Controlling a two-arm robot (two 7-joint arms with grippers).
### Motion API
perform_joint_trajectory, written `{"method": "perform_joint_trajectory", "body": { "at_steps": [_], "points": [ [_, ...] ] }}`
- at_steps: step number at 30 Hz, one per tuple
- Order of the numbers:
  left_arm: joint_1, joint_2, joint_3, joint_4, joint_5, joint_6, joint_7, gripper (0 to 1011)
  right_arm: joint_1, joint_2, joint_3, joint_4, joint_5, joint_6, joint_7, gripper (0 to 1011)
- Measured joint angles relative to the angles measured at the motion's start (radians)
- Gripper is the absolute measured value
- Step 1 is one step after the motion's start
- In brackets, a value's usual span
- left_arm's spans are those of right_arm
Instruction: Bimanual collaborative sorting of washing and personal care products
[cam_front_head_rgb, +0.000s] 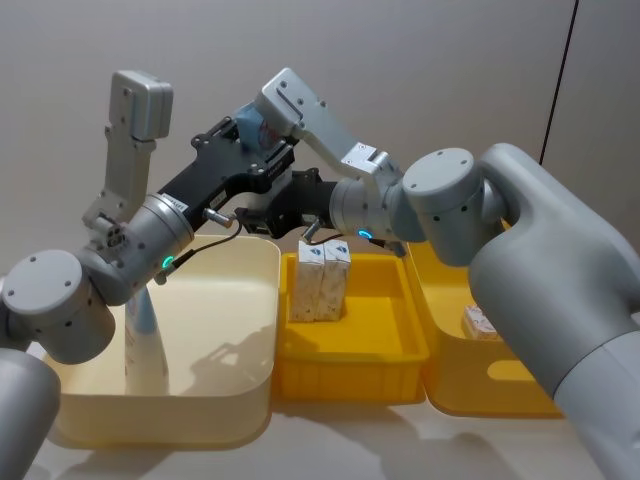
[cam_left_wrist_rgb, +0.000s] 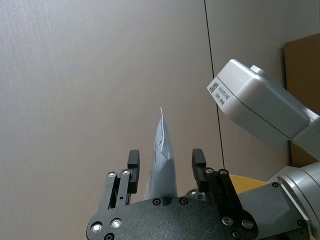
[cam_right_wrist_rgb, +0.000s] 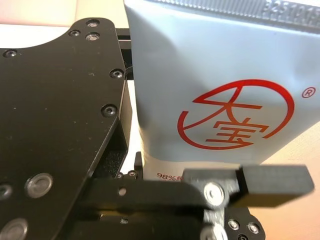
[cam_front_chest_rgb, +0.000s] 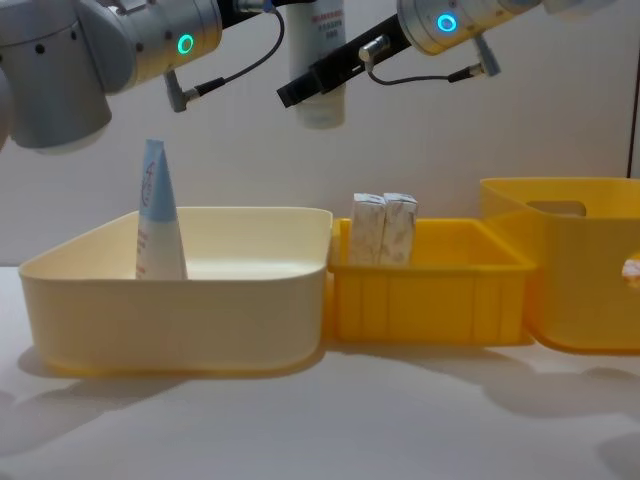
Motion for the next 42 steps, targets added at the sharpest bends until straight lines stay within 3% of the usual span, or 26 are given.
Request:
{"method": "perform_joint_trajectory", "body": {
  "at_steps": [9,14,29,42],
  "points": [
    [0.000,0.000,0.000,0.000,0.000,0.000,0.000,889,0.000,-0.001,0.000,0.000,0.000,0.000,0.000,638],
    [0.000,0.000,0.000,0.000,0.000,0.000,0.000,996,0.000,0.001,0.005,0.000,-0.003,0.002,-0.010,638],
    [0.000,0.000,0.000,0.001,0.000,0.001,0.001,1003,-0.001,0.034,0.049,-0.031,-0.029,0.044,-0.113,638],
    [0.000,0.000,0.000,0.001,0.000,0.001,0.001,1003,0.011,0.075,0.085,-0.067,-0.078,0.140,-0.225,638]
  ]
}}
